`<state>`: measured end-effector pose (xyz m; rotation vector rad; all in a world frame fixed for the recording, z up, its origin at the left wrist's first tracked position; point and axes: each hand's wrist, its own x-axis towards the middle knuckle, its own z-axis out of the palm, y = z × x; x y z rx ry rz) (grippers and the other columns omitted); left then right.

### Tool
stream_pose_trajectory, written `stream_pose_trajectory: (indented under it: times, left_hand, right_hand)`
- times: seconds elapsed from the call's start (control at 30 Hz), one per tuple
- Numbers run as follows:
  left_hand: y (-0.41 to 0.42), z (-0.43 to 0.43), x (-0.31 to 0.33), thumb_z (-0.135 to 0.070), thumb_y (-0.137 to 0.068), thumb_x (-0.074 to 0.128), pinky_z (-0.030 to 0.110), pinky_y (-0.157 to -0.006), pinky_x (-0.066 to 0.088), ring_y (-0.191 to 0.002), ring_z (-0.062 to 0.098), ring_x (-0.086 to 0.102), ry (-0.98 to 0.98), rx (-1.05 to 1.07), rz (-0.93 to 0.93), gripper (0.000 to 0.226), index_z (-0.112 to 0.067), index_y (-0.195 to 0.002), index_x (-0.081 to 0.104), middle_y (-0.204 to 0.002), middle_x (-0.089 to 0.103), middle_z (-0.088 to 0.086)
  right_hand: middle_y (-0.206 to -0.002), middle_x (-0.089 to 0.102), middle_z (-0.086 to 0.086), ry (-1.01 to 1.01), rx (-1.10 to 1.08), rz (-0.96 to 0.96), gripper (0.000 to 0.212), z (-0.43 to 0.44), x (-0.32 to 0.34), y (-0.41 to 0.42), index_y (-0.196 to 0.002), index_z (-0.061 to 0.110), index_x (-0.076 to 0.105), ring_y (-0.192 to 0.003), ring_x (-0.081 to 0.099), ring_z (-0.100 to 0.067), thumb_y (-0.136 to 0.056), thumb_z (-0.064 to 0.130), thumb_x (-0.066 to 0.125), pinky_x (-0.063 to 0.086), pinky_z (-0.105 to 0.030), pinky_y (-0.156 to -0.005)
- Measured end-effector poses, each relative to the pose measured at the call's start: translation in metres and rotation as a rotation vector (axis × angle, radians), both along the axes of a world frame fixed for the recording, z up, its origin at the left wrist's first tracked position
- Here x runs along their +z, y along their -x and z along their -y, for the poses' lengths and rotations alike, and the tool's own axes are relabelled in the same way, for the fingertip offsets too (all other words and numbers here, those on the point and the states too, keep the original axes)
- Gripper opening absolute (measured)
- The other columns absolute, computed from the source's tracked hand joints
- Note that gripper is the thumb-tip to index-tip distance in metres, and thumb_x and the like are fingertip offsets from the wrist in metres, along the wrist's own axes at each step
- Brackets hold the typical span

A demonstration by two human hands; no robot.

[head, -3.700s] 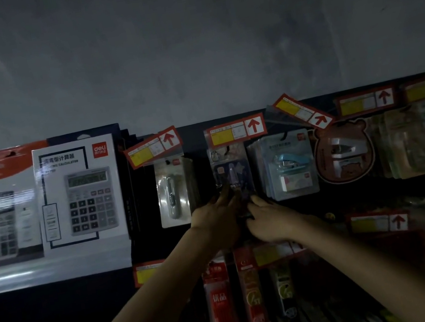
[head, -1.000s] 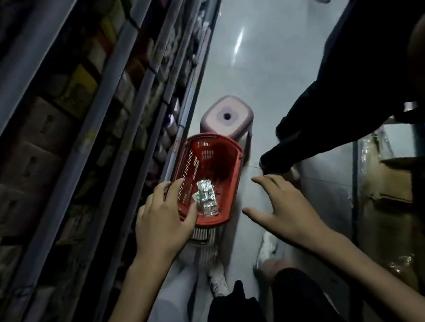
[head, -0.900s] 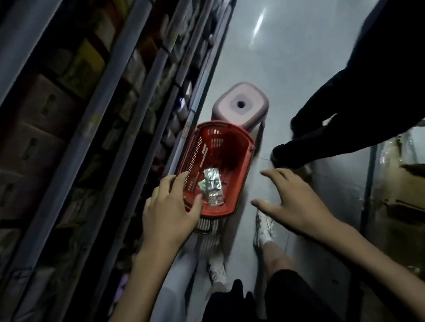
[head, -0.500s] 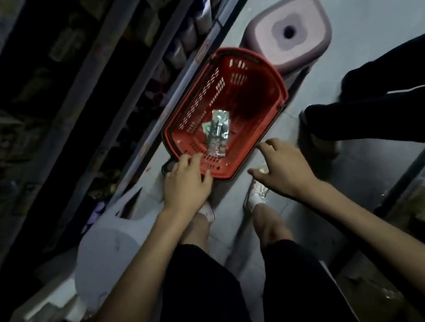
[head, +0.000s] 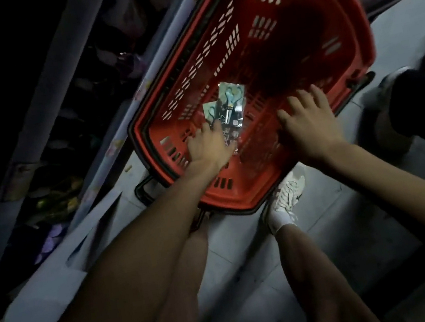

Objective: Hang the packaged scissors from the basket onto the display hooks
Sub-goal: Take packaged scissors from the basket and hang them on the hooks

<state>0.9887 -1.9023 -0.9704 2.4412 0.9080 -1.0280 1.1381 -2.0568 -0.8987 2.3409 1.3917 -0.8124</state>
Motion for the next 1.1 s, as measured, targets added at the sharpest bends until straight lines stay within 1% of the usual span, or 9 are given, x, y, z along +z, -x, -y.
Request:
stream_pose_trajectory:
  times: [0.17, 0.3, 0.43, 0.5, 0.67, 0.77, 0.87, 0.97, 1.1]
  left_hand:
    - [-0.025, 0.004, -0.104, -0.072, -0.088, 0.050, 0.049, -0.099, 0.043, -0.130, 0.036, 0.050, -0.086, -0.028, -0.037, 0.099, -0.011, -0.159, 0.018, -0.146, 0.048, 0.017]
    - [-0.038, 0.016, -0.160, -0.071, -0.093, 0.042, 0.049, -0.099, 0.043, -0.128, 0.035, 0.051, -0.194, -0.007, -0.031, 0.098, -0.002, -0.158, 0.018, -0.147, 0.047, 0.018]
    - [-0.046, 0.025, -0.184, -0.065, -0.084, 0.067, 0.046, -0.097, 0.047, -0.125, 0.031, 0.057, -0.243, 0.096, -0.015, 0.105, 0.002, -0.153, 0.025, -0.142, 0.052, 0.017]
    - [-0.049, 0.023, -0.187, -0.053, -0.080, 0.078, 0.041, -0.093, 0.050, -0.120, 0.030, 0.061, -0.211, 0.202, 0.032, 0.097, -0.002, -0.148, 0.031, -0.137, 0.055, 0.016]
    - [-0.049, 0.007, -0.178, -0.029, -0.082, 0.083, 0.038, -0.080, 0.051, -0.112, 0.028, 0.065, -0.090, 0.467, 0.130, 0.063, -0.014, -0.133, 0.050, -0.127, 0.063, 0.007]
    - [-0.043, -0.003, -0.158, -0.021, -0.085, 0.078, 0.030, -0.072, 0.044, -0.102, 0.027, 0.068, 0.012, 0.498, 0.145, 0.024, -0.021, -0.103, 0.063, -0.107, 0.071, 0.002]
    - [-0.036, -0.015, -0.126, -0.022, -0.084, 0.077, 0.027, -0.070, 0.042, -0.095, 0.028, 0.069, 0.103, 0.533, 0.175, 0.014, -0.021, -0.081, 0.064, -0.088, 0.070, 0.002]
    - [-0.024, -0.026, -0.083, -0.024, -0.087, 0.072, 0.033, -0.079, 0.051, -0.097, 0.030, 0.069, 0.047, 0.441, 0.263, 0.003, -0.022, -0.088, 0.071, -0.095, 0.075, 0.004]
    - [-0.005, -0.035, -0.020, -0.031, -0.096, 0.065, 0.037, -0.077, 0.049, -0.096, 0.030, 0.069, -0.052, 0.311, 0.332, 0.012, -0.025, -0.105, 0.072, -0.098, 0.075, 0.002]
  right_hand:
    - [-0.117, 0.062, -0.020, -0.053, -0.050, -0.009, 0.033, -0.001, -0.047, -0.001, -0.110, 0.008, 0.064, -0.115, 0.055, -0.042, -0.085, 0.030, 0.060, 0.032, -0.053, -0.112]
    - [-0.100, 0.062, -0.014, -0.125, -0.047, 0.029, 0.029, 0.003, -0.057, 0.001, -0.106, 0.011, 0.061, -0.089, 0.061, -0.036, -0.087, 0.032, 0.061, 0.042, -0.044, -0.085]
    - [-0.099, 0.065, -0.010, -0.058, -0.003, 0.057, 0.035, 0.003, -0.060, 0.000, -0.113, 0.015, 0.061, -0.087, 0.063, -0.033, -0.089, 0.040, 0.053, 0.041, -0.041, -0.082]
    - [-0.100, 0.065, -0.008, -0.029, 0.010, 0.063, 0.038, 0.002, -0.060, -0.001, -0.114, 0.016, 0.060, -0.089, 0.063, -0.032, -0.090, 0.044, 0.049, 0.040, -0.040, -0.083]
    - [-0.104, 0.067, -0.006, 0.010, 0.022, 0.061, 0.040, -0.001, -0.058, 0.000, -0.122, 0.018, 0.060, -0.094, 0.063, -0.030, -0.093, 0.043, 0.047, 0.041, -0.040, -0.085]
    - [-0.106, 0.067, -0.006, 0.050, 0.029, 0.061, 0.039, -0.004, -0.056, 0.000, -0.124, 0.019, 0.060, -0.098, 0.062, -0.030, -0.095, 0.042, 0.048, 0.041, -0.040, -0.087]
    - [-0.109, 0.067, -0.007, 0.094, 0.039, 0.037, 0.037, -0.012, -0.058, 0.000, -0.125, 0.019, 0.059, -0.104, 0.060, -0.031, -0.095, 0.038, 0.049, 0.041, -0.040, -0.088]
    - [-0.118, 0.067, -0.008, 0.151, 0.046, -0.013, 0.035, -0.023, -0.067, -0.001, -0.127, 0.019, 0.059, -0.110, 0.060, -0.033, -0.096, 0.030, 0.049, 0.042, -0.040, -0.089]
    - [-0.127, 0.065, -0.010, 0.255, 0.061, -0.134, 0.031, -0.047, -0.095, -0.004, -0.125, 0.019, 0.063, -0.121, 0.059, -0.034, -0.097, 0.029, 0.055, 0.045, -0.042, -0.096]
